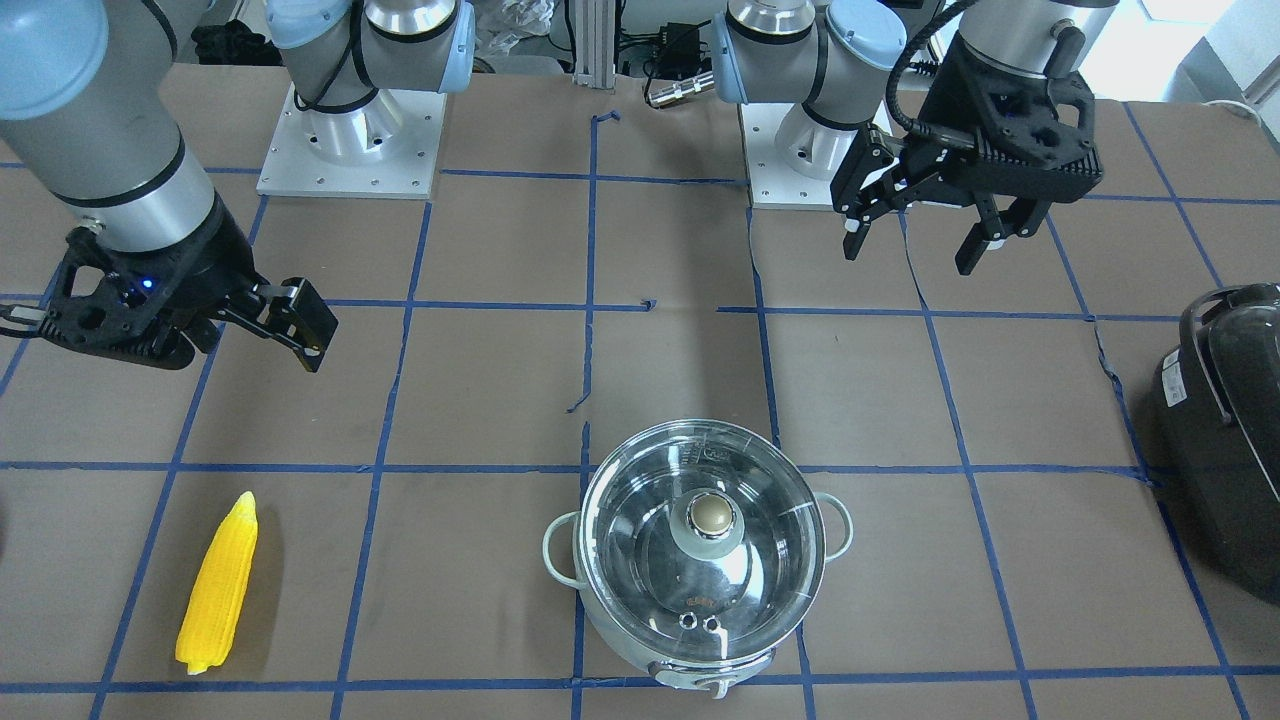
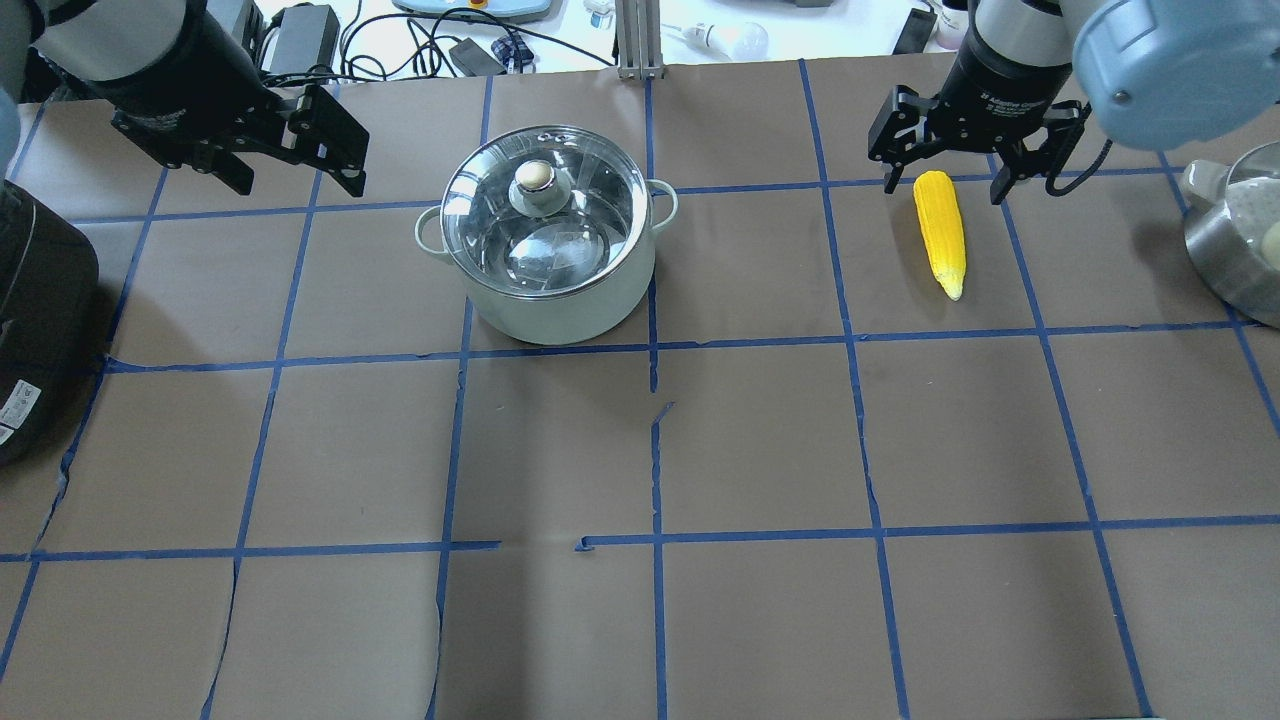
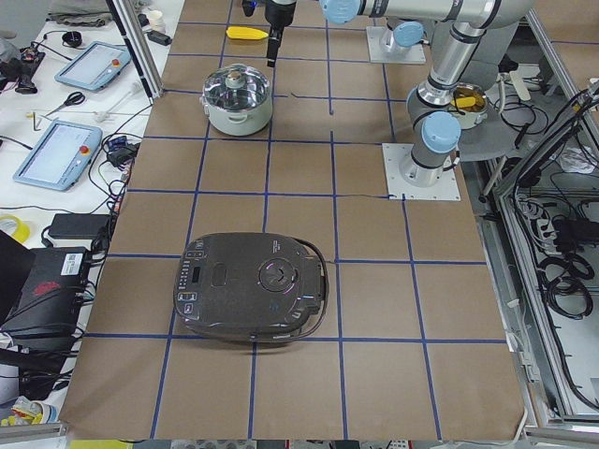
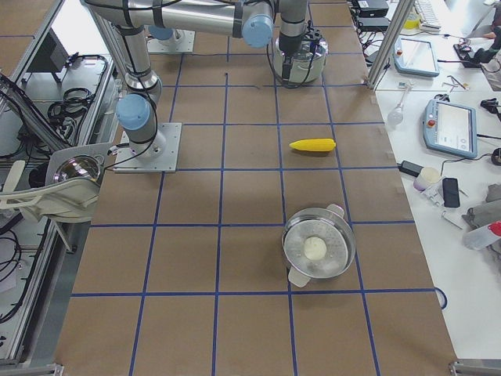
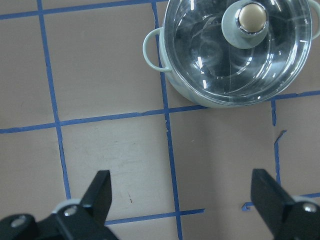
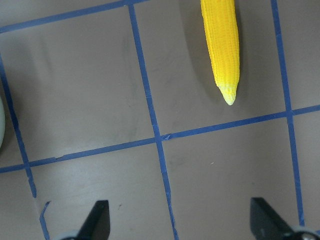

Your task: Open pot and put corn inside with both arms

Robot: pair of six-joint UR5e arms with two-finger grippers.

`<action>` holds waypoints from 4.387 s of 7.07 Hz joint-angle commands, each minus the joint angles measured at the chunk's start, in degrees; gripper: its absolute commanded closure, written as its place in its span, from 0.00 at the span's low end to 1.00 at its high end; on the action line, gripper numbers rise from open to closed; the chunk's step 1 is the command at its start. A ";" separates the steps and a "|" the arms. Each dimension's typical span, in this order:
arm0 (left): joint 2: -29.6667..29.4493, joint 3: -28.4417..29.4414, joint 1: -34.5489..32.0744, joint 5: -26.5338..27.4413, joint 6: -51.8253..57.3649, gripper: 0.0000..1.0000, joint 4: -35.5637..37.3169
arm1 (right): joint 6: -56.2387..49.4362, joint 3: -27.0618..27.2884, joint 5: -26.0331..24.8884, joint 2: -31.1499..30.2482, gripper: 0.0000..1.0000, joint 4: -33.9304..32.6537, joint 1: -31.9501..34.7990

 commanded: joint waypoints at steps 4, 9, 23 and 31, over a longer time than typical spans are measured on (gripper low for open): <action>0.01 0.01 0.05 -0.05 0.15 0.00 0.00 | -4.75 4.57 0.05 7.27 0.00 -13.73 -5.69; -0.08 0.10 0.05 -0.05 0.15 0.00 0.09 | -9.31 5.64 -2.58 16.95 0.00 -28.10 -6.92; -0.08 -0.17 0.32 2.85 -1.17 0.00 -0.17 | -12.13 5.55 -2.23 25.66 0.95 -36.82 -8.07; -10.95 0.62 -4.05 2.06 -10.45 0.00 8.69 | -11.16 0.37 -1.09 13.01 1.00 -21.35 -6.76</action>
